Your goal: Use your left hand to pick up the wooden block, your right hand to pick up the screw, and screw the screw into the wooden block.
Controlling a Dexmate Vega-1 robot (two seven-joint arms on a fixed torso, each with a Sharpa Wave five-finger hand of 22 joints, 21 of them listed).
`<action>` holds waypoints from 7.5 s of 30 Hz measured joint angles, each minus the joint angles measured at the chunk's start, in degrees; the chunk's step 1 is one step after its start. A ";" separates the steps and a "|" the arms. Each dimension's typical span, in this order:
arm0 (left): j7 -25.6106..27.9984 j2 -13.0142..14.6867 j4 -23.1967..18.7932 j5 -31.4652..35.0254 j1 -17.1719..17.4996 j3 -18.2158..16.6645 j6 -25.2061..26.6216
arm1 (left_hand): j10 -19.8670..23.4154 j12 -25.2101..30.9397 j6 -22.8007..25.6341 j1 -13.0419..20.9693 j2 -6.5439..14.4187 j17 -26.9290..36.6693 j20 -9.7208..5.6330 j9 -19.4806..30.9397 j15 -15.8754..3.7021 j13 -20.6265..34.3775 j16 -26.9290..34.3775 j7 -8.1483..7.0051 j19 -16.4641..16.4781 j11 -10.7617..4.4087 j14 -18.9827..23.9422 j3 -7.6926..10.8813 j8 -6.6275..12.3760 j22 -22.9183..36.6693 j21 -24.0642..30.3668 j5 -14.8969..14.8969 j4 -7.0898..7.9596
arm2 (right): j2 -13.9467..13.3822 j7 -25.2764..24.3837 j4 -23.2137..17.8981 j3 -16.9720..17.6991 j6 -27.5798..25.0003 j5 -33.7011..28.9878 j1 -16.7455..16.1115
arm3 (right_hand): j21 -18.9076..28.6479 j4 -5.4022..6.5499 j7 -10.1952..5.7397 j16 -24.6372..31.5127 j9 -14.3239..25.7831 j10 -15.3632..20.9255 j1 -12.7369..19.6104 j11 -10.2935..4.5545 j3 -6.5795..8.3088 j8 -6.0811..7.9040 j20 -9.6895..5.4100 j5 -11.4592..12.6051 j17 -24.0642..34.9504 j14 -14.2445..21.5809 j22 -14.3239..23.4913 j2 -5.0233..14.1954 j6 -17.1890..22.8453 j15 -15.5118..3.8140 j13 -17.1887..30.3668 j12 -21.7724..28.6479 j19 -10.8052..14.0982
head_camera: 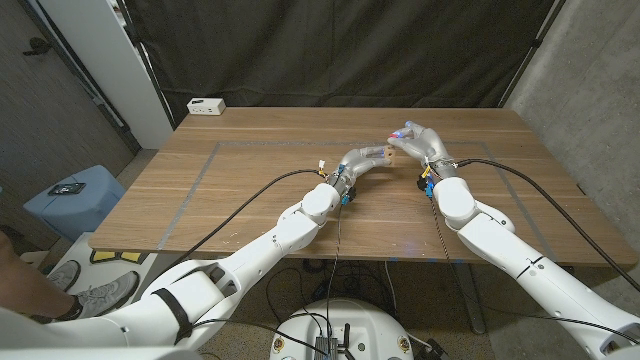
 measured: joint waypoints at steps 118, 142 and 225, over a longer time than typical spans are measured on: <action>-0.10 -0.38 0.88 -0.04 -0.47 0.06 0.16 | 0.00 0.00 0.01 0.50 0.40 0.00 0.00 0.00 0.00 0.27 0.00 0.01 0.00 -0.01 0.00 -0.54 -0.05 0.00 0.00 -0.01 0.11 | -0.41 1.02 0.85 -0.94 -0.60 -0.55 0.65 | 0.00 -0.04 0.00 0.00 -0.34 0.00 0.00 0.00 -0.04 0.85 0.00 -0.01 0.00 0.00 0.00 0.00 0.00 0.00 0.00 0.00 0.00; -0.45 -0.97 2.34 -0.38 -1.12 0.08 -0.18 | -0.02 -0.08 -0.01 0.70 0.57 0.00 0.32 -0.05 0.18 0.22 0.00 -0.01 0.32 0.01 0.22 -0.54 0.02 0.00 0.00 0.00 0.09 | -0.63 1.49 1.44 -1.47 -0.95 -1.12 1.29 | 0.00 -0.04 -0.32 0.00 -0.36 0.00 0.00 0.00 -0.04 0.83 0.00 -0.01 0.00 0.00 0.00 0.00 -0.32 0.00 0.00 0.00 0.00; -0.04 -1.31 2.38 -0.66 -1.30 0.14 0.61 | 0.18 0.00 0.00 1.28 1.32 0.00 0.62 0.00 -0.12 0.50 0.00 0.62 0.62 -0.37 0.52 -0.66 -0.22 0.00 0.00 -0.22 -0.03 | -2.18 3.93 1.73 -1.61 -0.09 -0.15 1.21 | -0.42 1.55 0.68 -0.84 -3.94 -5.76 -6.42 1.44 -1.63 -5.42 0.10 -0.34 0.13 -3.85 0.00 -2.18 -12.62 1.34 0.00 -0.66 -4.00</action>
